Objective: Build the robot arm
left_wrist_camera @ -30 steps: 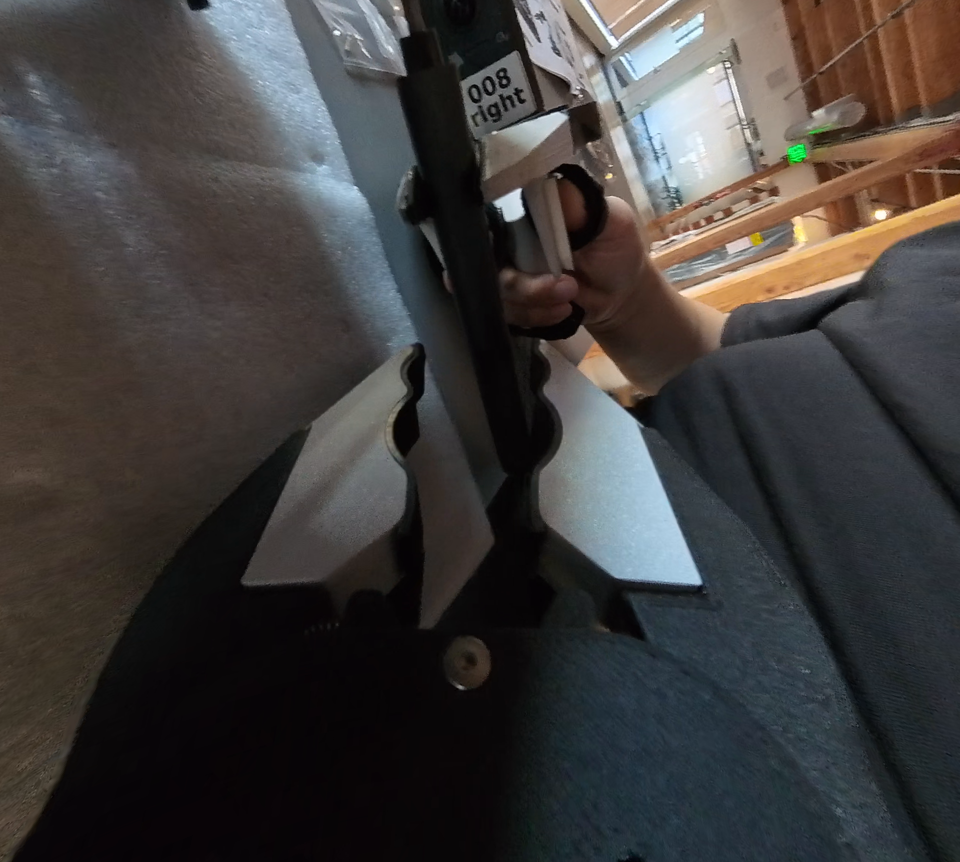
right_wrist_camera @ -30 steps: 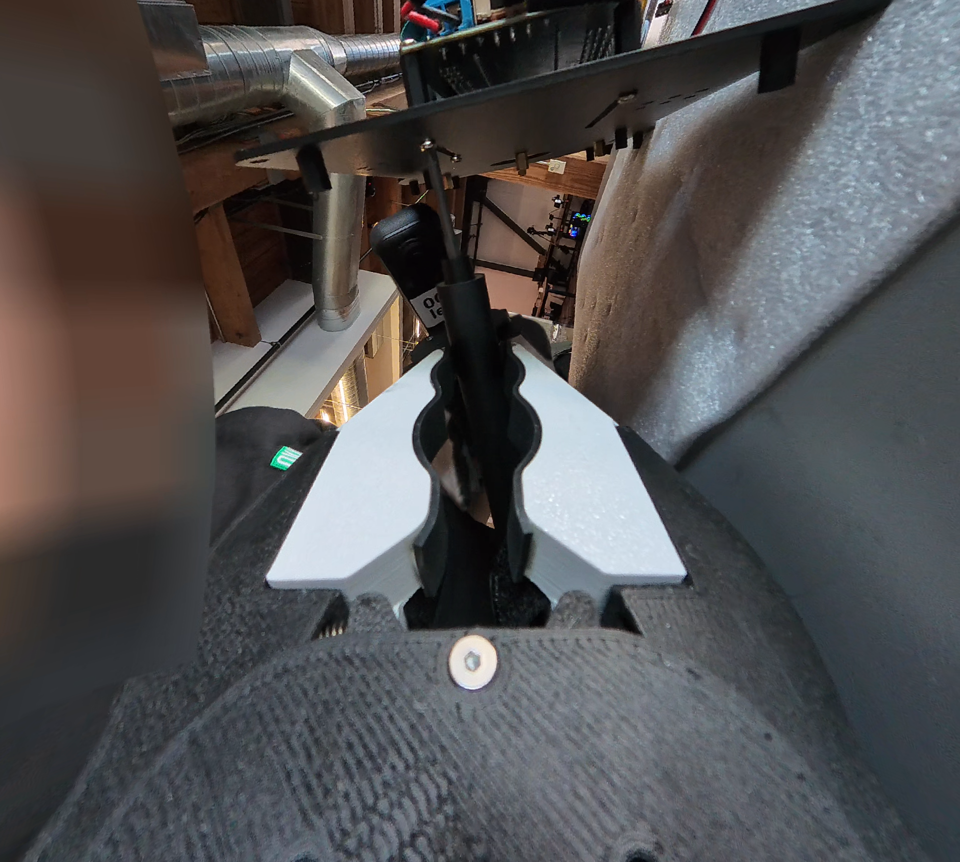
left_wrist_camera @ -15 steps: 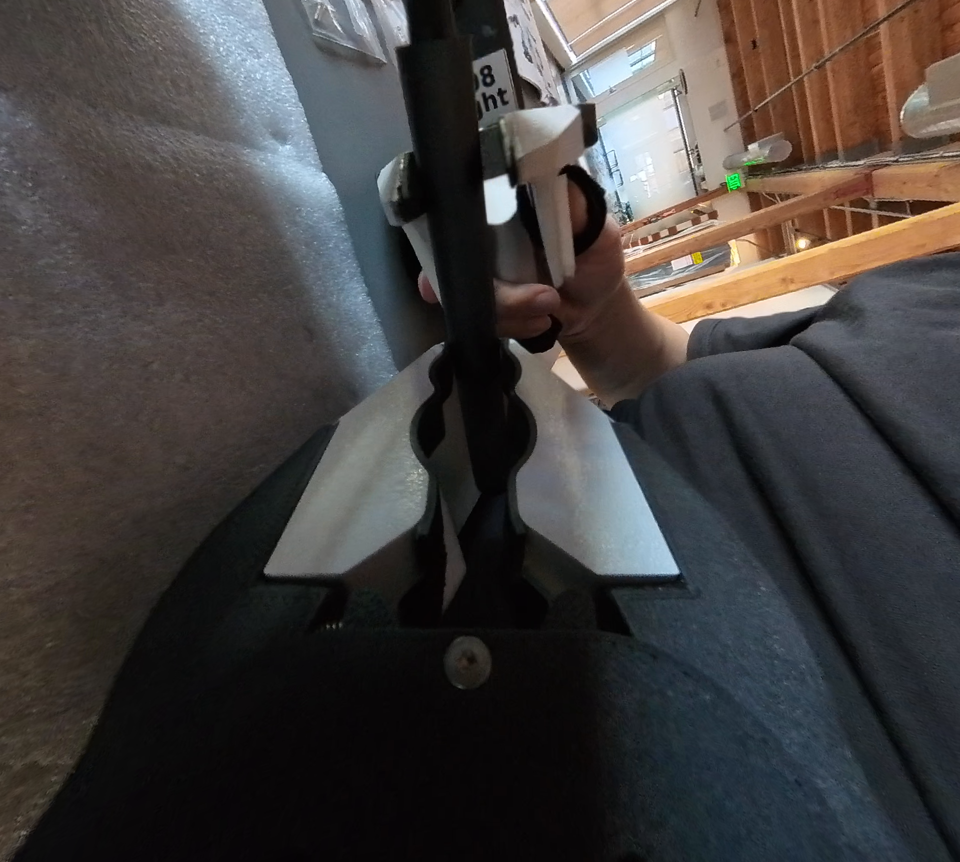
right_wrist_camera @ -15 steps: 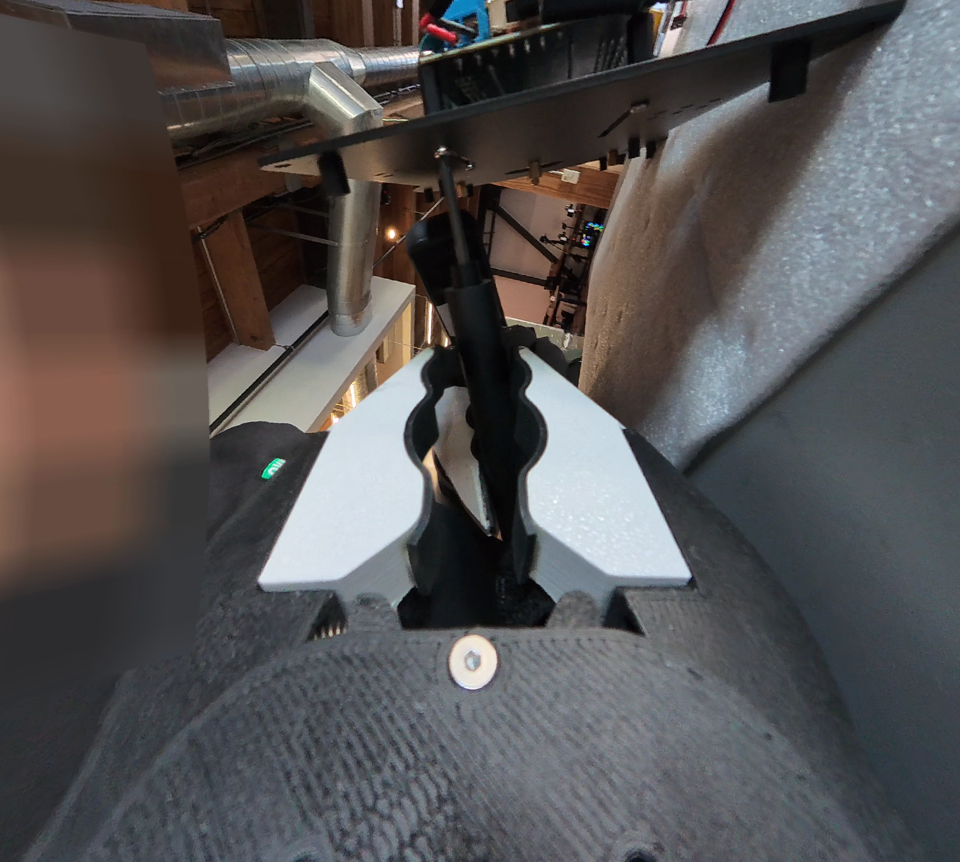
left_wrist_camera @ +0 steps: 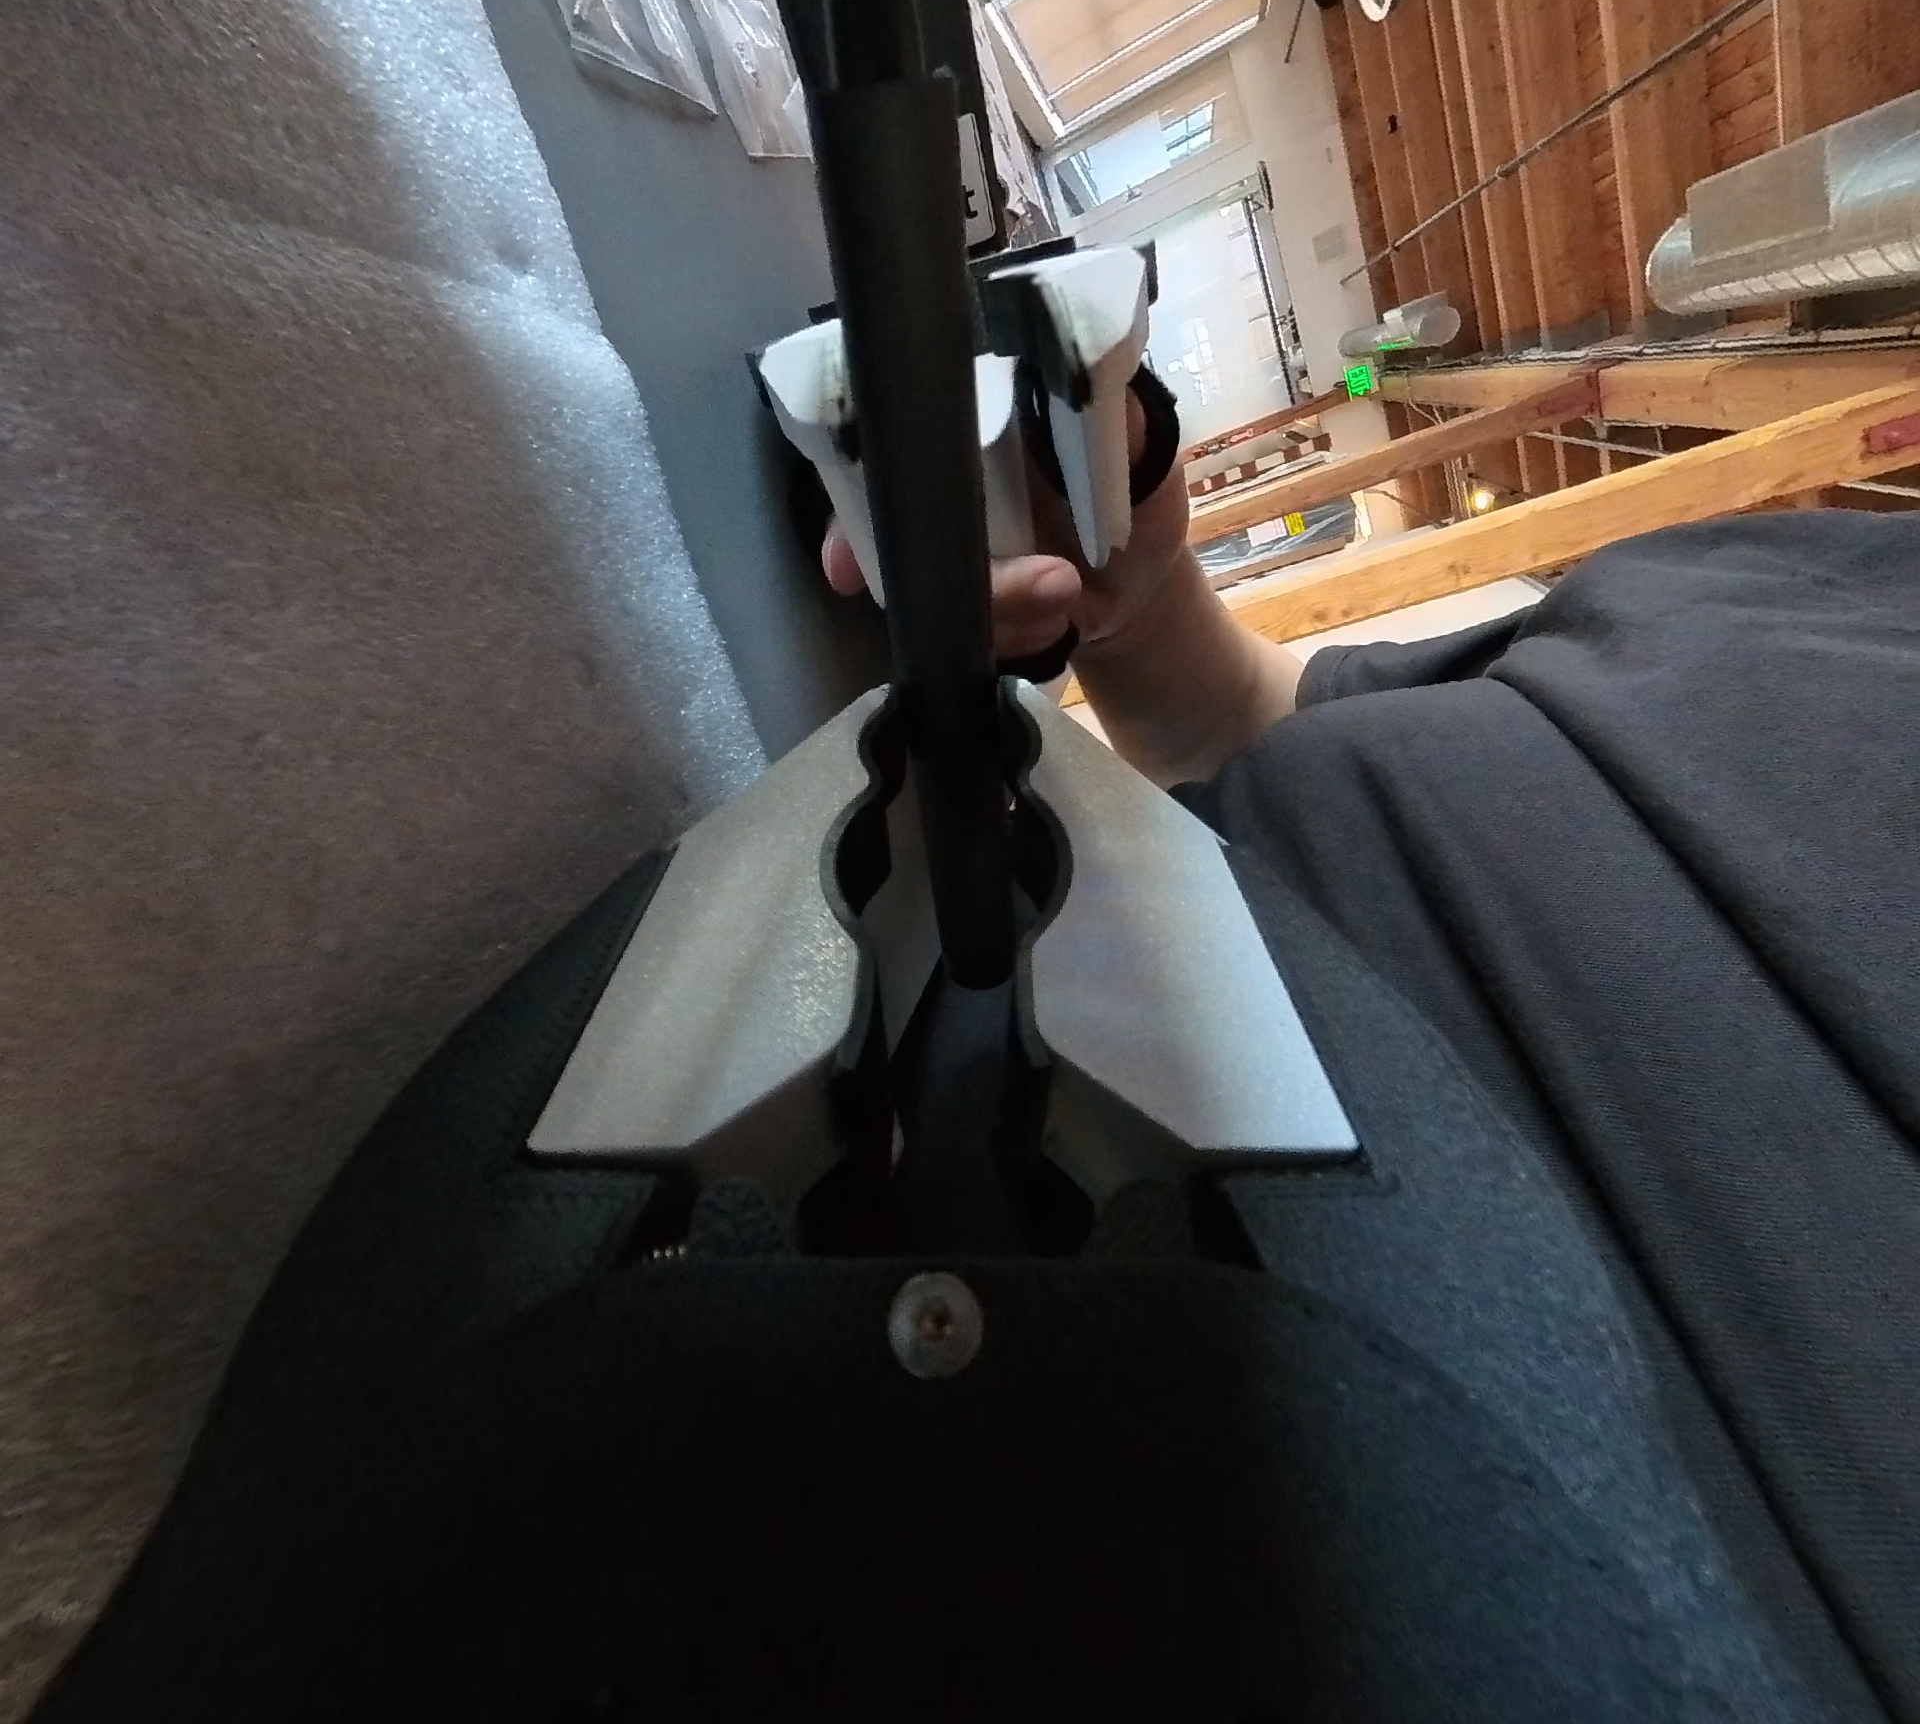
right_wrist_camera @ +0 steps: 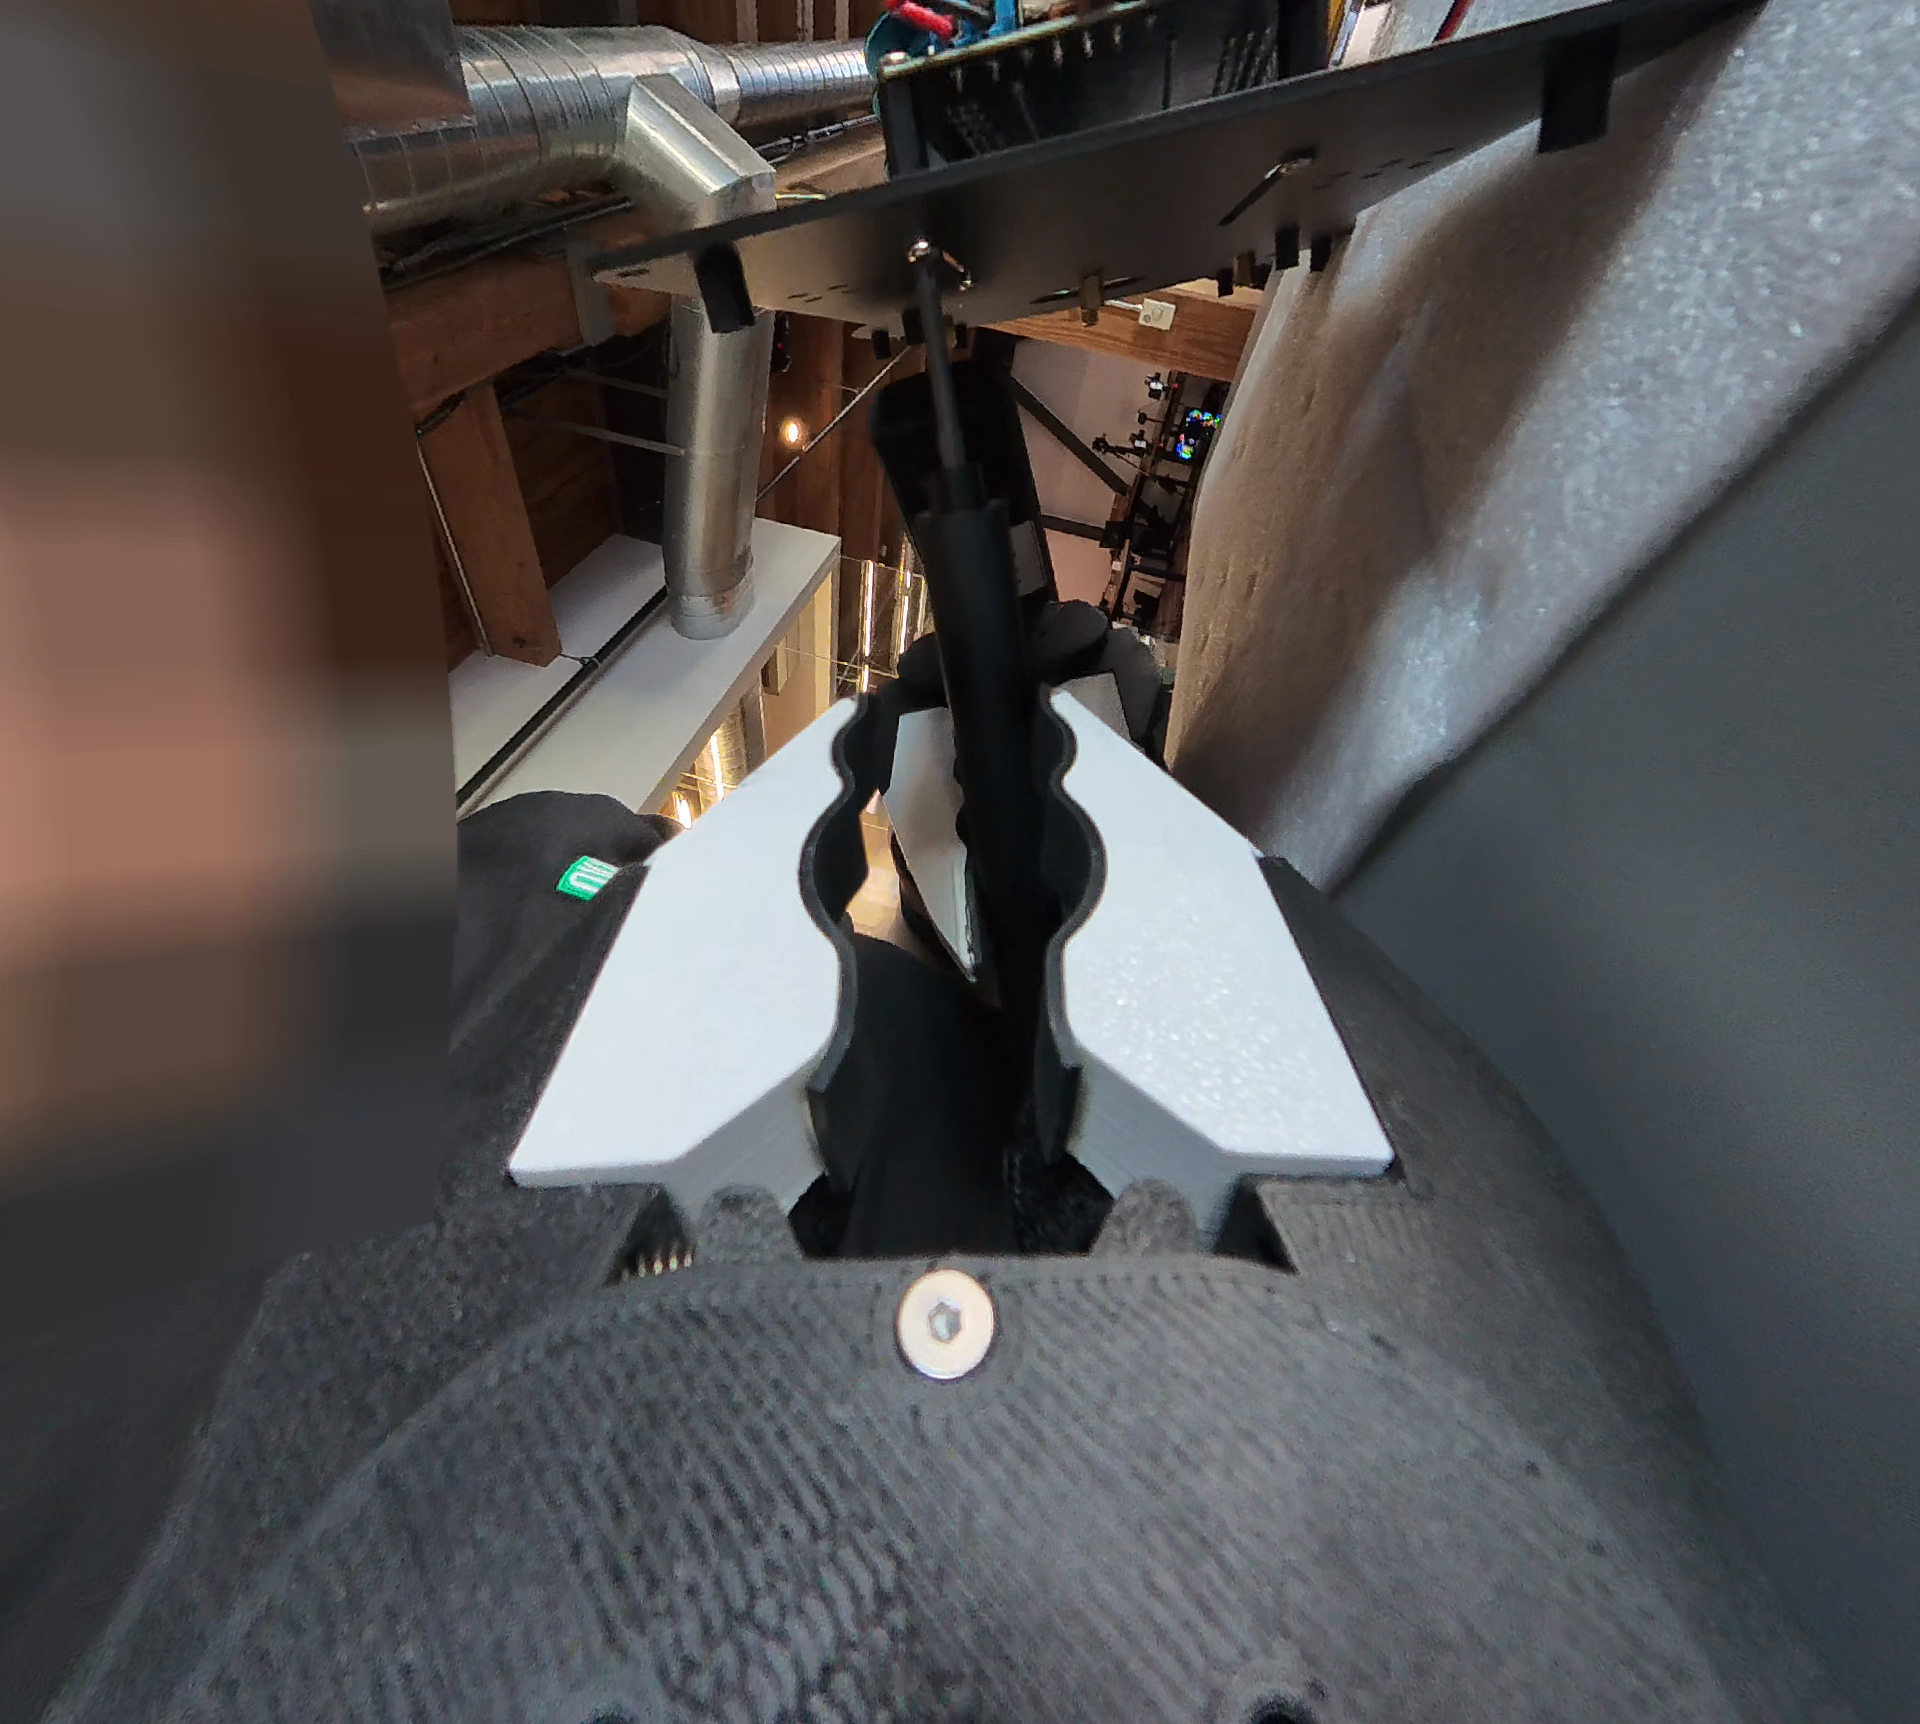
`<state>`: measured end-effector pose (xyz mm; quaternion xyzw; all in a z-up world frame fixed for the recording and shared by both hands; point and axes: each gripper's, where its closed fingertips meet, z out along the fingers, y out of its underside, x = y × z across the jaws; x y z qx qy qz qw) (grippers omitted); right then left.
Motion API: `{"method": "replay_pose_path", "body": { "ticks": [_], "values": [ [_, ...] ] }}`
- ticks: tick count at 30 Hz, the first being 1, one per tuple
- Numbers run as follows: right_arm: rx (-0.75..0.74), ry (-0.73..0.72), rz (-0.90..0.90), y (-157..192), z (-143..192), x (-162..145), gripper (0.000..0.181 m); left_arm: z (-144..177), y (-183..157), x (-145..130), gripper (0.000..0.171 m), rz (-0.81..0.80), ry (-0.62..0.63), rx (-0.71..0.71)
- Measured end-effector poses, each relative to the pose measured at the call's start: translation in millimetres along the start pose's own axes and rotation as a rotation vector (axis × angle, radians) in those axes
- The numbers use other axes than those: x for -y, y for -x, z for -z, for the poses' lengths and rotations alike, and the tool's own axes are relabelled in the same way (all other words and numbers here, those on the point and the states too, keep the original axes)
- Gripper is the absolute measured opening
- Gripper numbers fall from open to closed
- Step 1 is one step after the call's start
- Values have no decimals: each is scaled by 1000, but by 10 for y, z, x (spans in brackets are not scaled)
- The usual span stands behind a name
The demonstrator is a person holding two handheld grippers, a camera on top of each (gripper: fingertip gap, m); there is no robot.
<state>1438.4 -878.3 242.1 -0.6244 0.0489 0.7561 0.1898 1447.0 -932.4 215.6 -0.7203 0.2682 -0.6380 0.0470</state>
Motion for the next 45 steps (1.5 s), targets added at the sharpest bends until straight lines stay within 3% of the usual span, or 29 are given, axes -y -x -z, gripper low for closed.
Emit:
{"method": "replay_pose_path", "body": {
  "ticks": [14, 31, 36, 45],
  "values": [
    [-38, 58, -7, -68, -97, -95, 16, 13, -31, 6, 16, 29, 2, -53],
    [-81, 70, 61, -83, -104, -119, 16, 21, -17, 8, 16, 37, 1, -62],
    [-74, 80, 73, -68, -115, -127, 24, 28, -13, 8, 16, 42, -5, -66],
    [-104, 85, 91, -97, -116, -129, 16, 27, -7, 16, 16, 45, -18, -71]
  ]
}}
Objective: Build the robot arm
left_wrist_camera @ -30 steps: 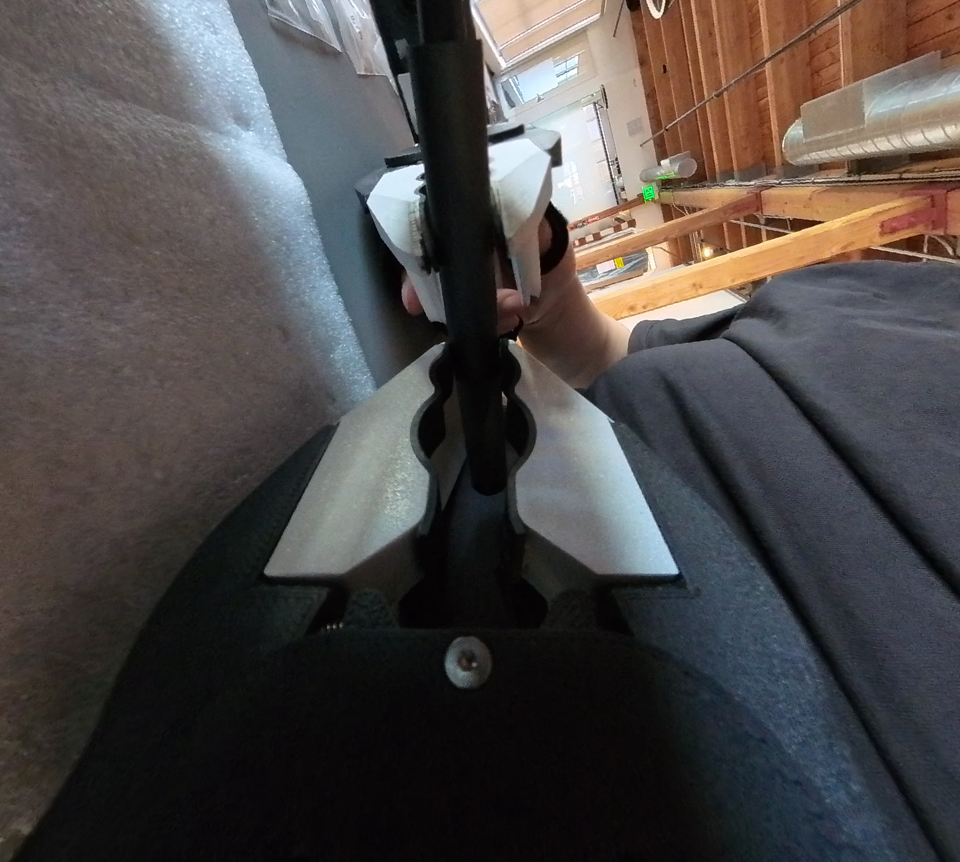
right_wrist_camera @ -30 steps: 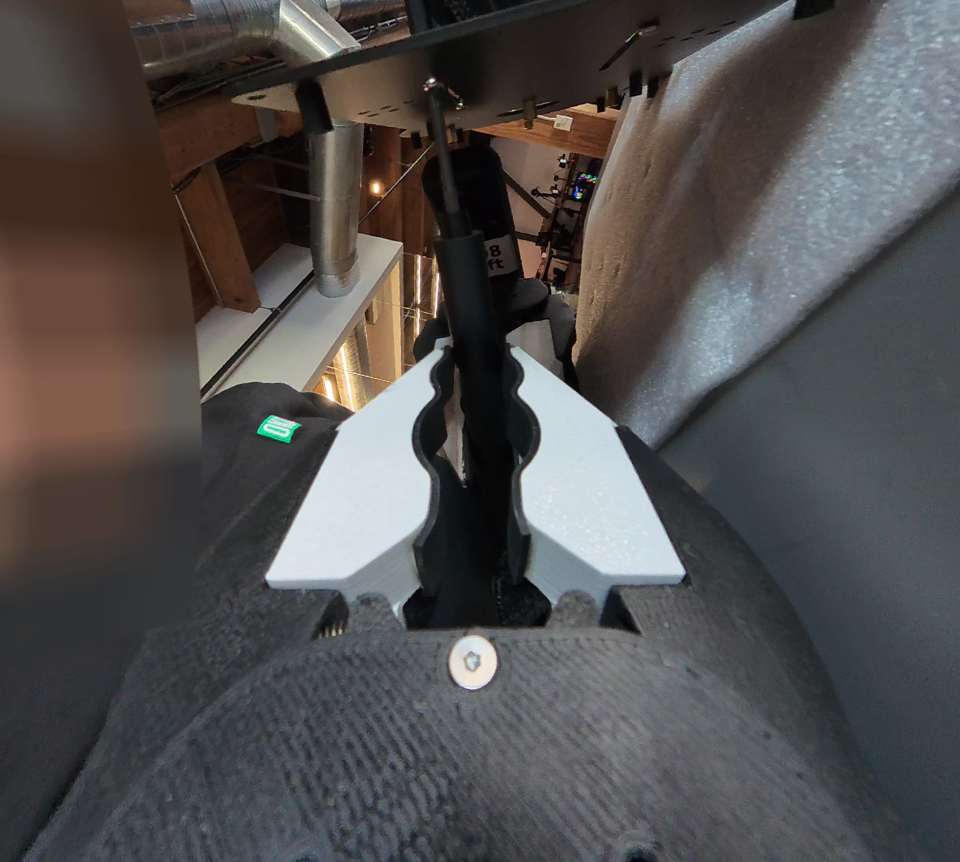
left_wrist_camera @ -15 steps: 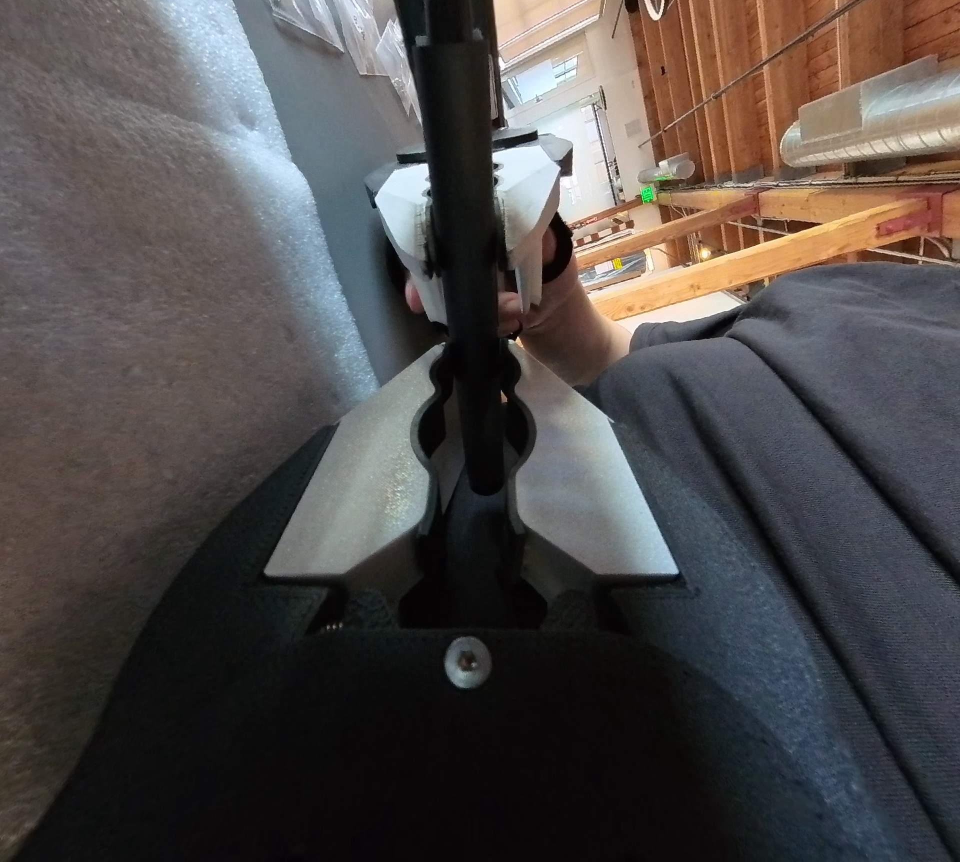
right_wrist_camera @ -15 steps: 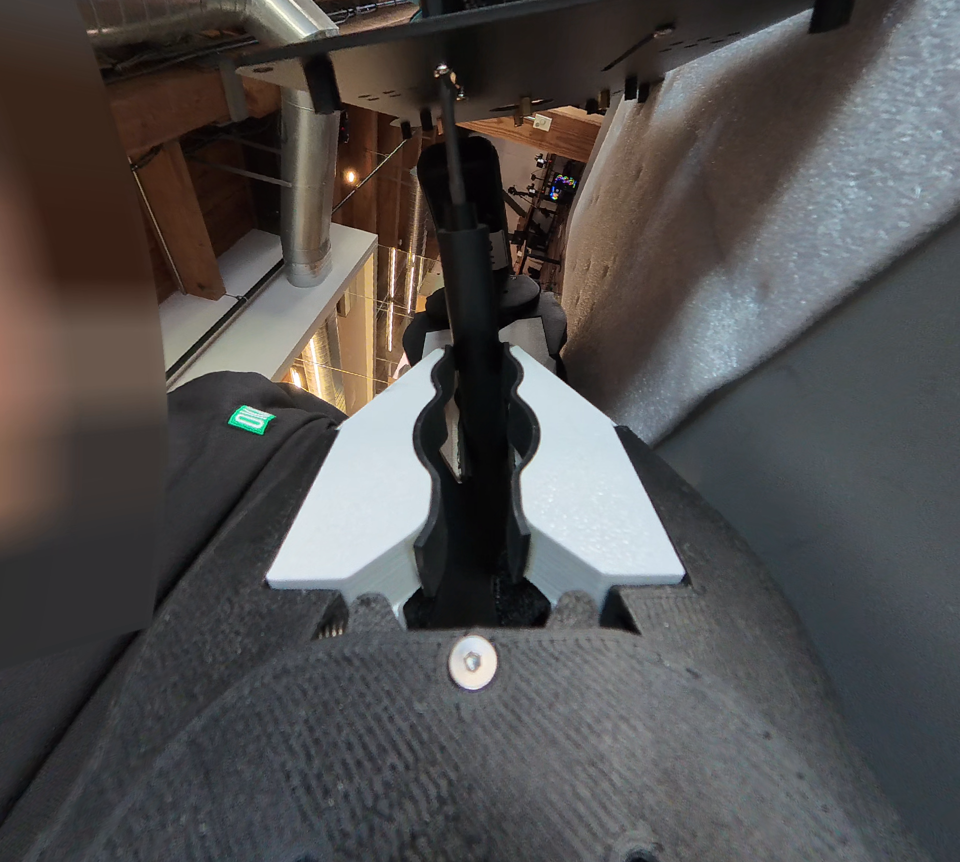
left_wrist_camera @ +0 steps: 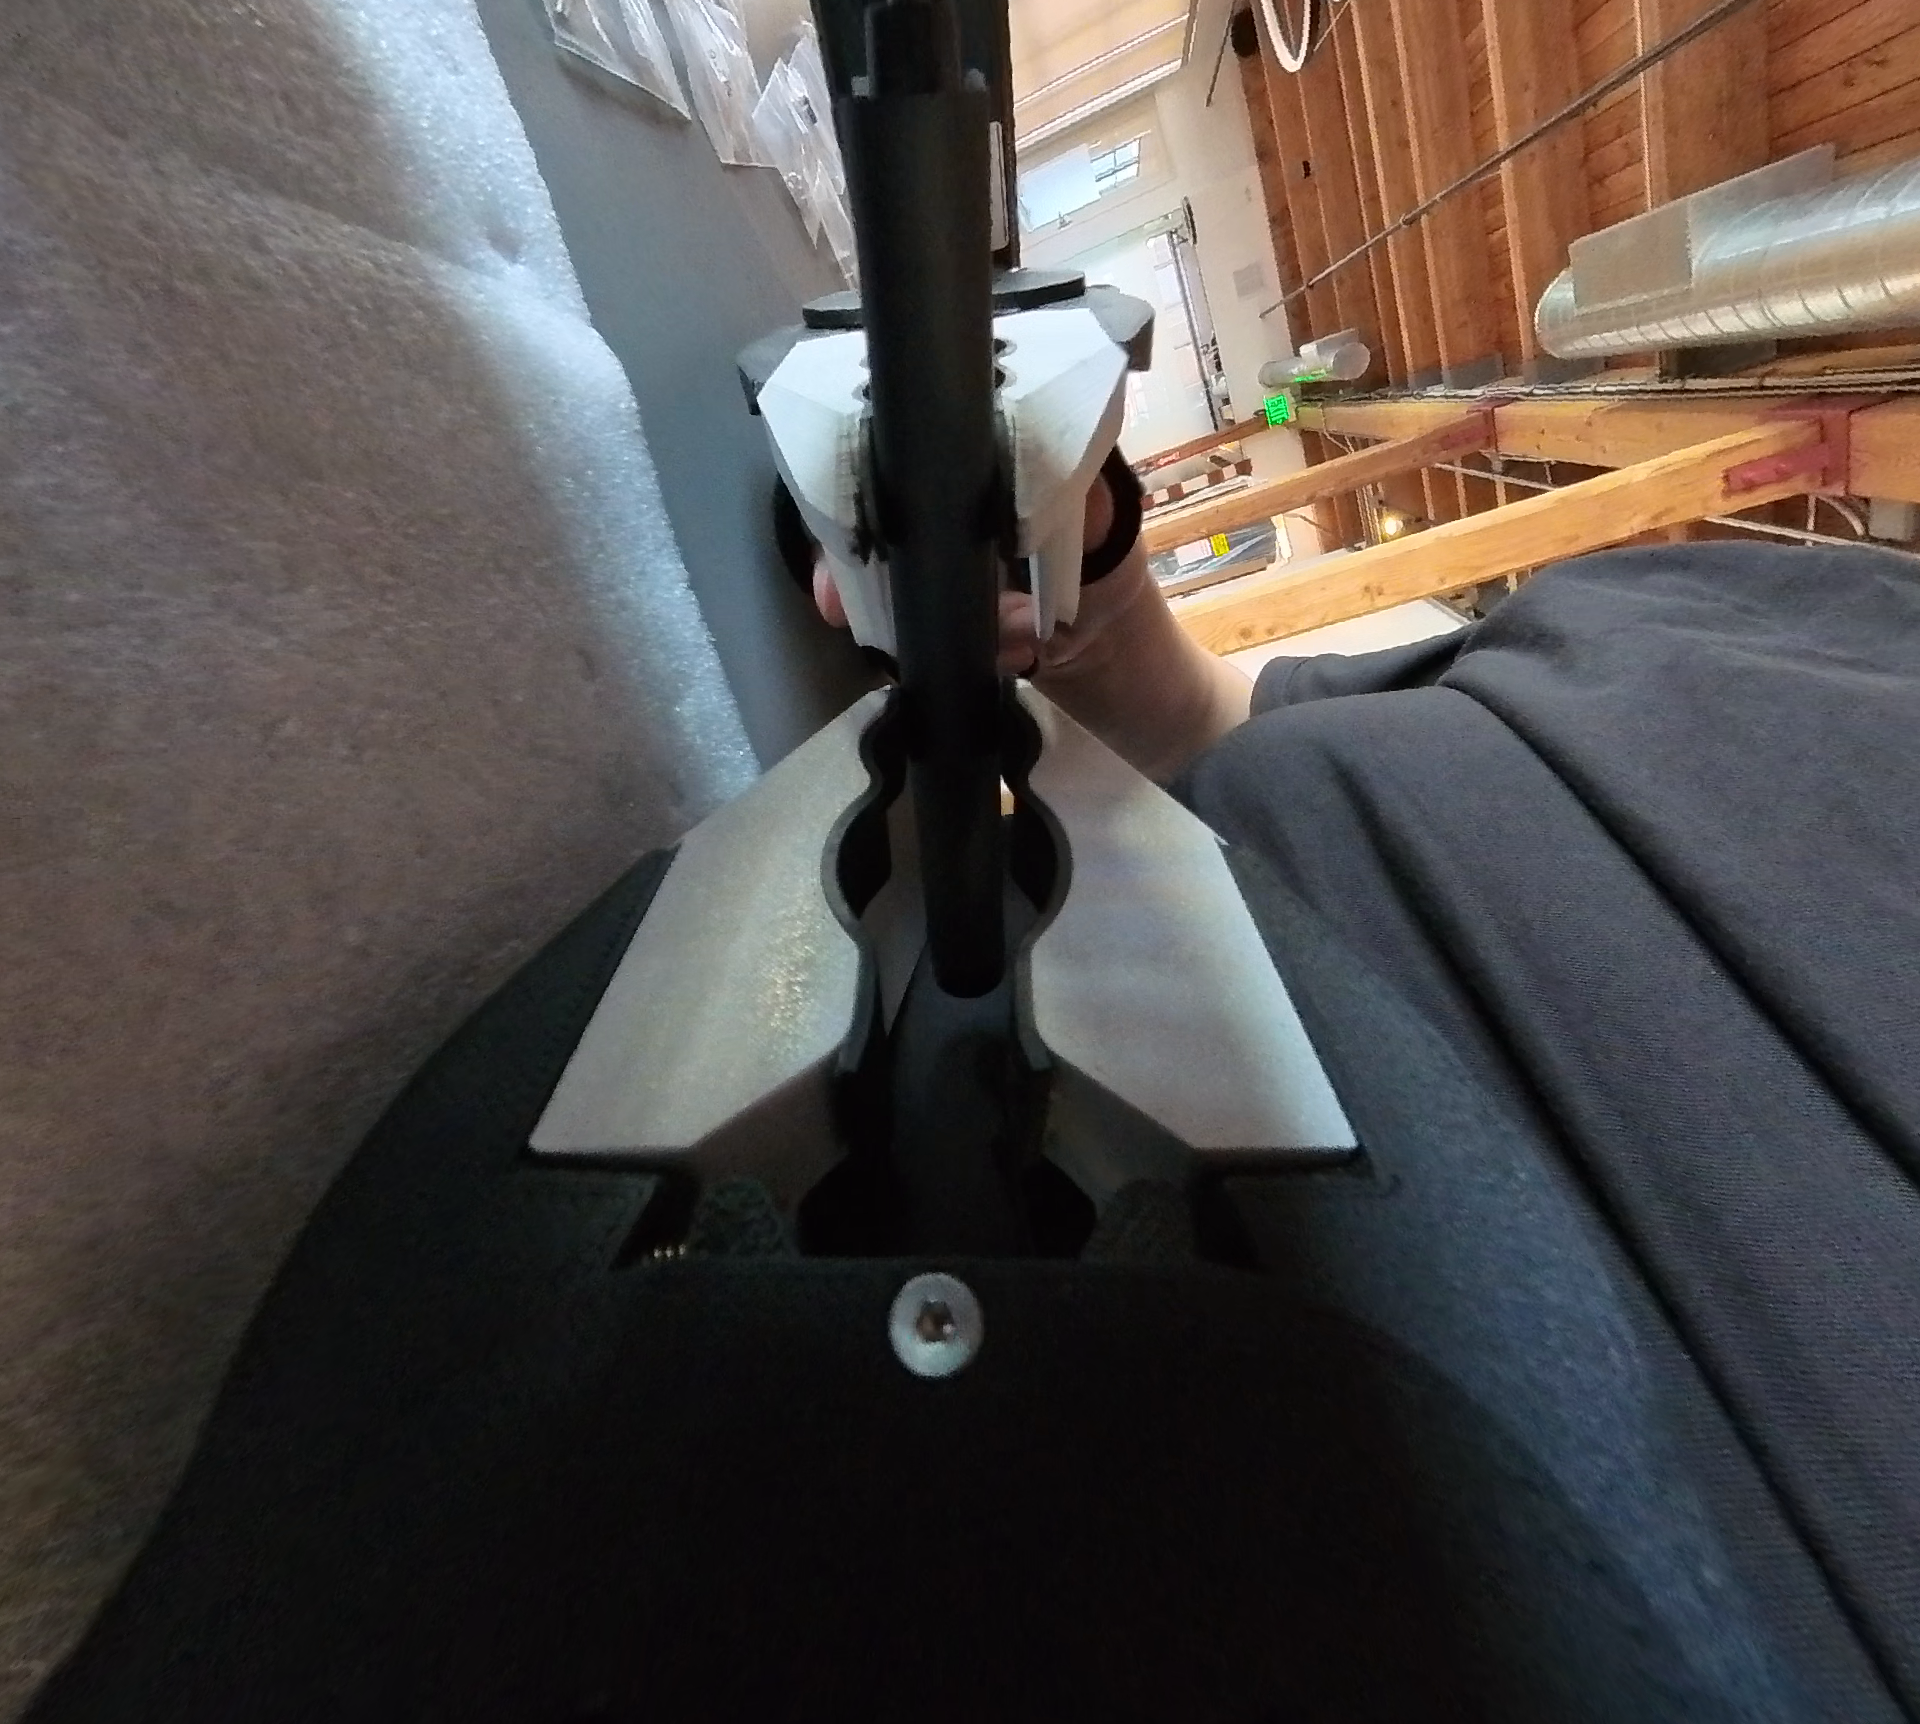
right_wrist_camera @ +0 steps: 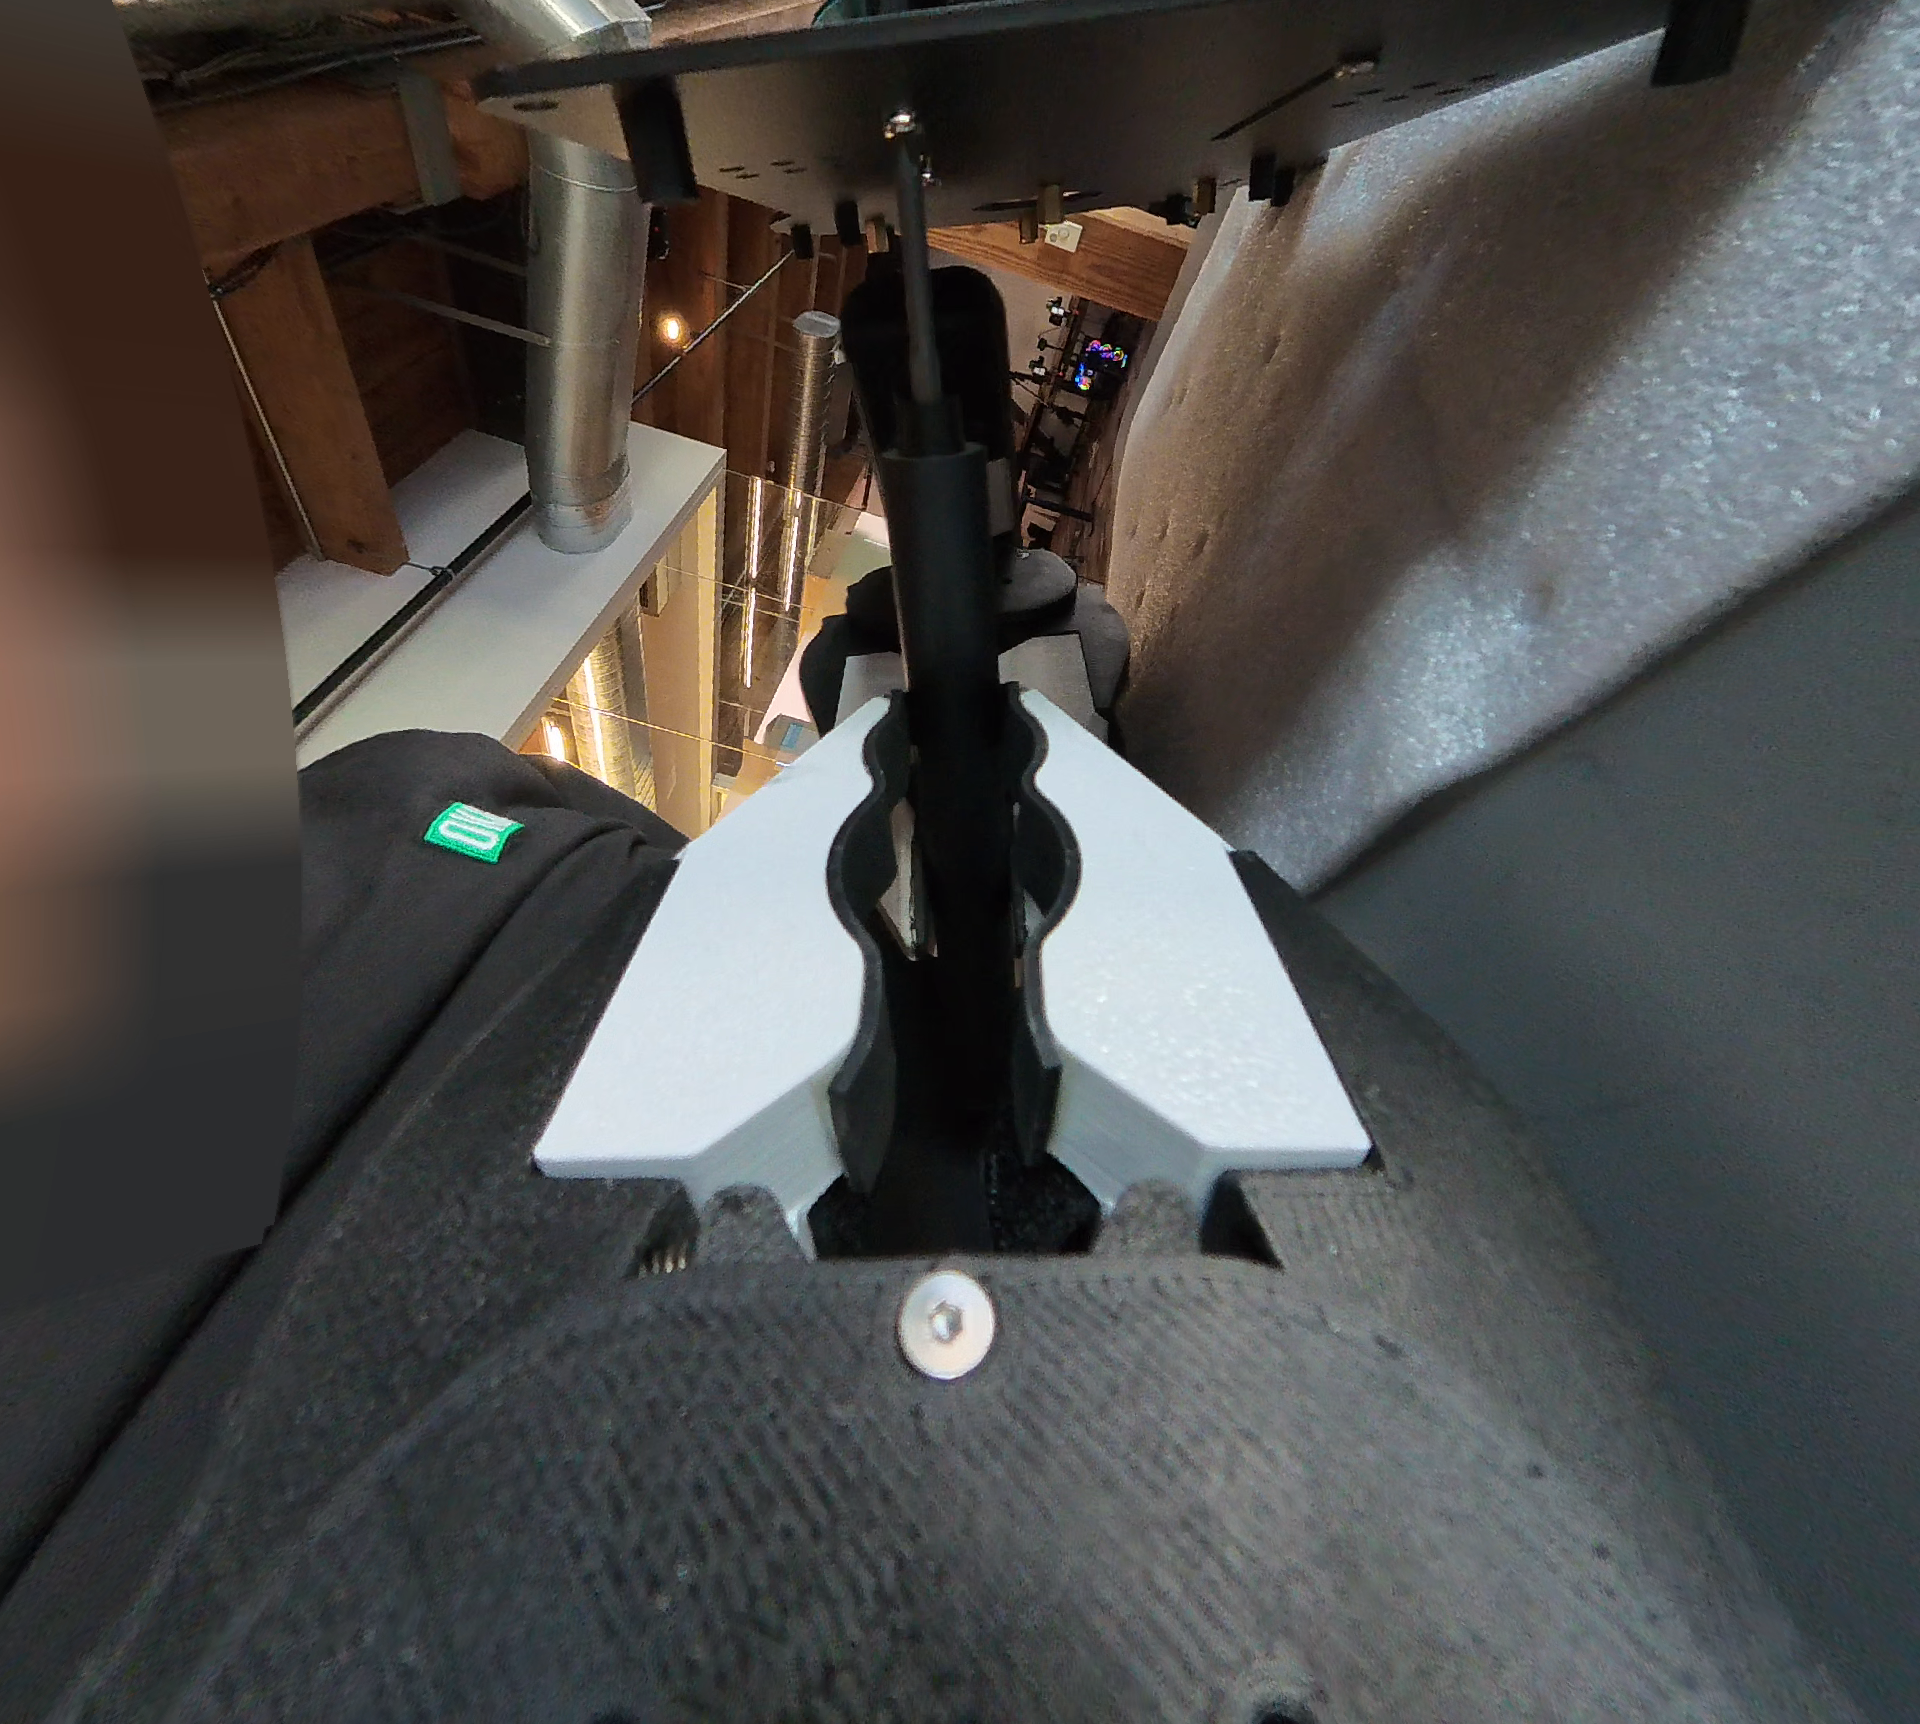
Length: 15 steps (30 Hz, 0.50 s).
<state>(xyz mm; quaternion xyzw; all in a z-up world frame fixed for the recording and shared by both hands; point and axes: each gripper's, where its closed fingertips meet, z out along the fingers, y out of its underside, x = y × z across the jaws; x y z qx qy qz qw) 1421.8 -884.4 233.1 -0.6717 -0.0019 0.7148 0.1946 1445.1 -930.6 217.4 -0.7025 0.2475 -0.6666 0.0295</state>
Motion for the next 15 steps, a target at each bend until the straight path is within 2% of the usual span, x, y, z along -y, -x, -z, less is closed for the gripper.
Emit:
{"method": "replay_pose_path", "body": {
  "ticks": [4, 11, 15],
  "values": [
    [3, 4, 3, 8, -6, -4, 16, 47, -17, 71, 17, 30, -46, -27],
    [-4, 5, -5, -7, -5, -4, 16, 168, -57, 16, 35, 48, -41, 11],
    [0, 7, -7, -5, -7, -5, 16, 396, -203, -95, 27, -39, 40, 119]
  ]
}}
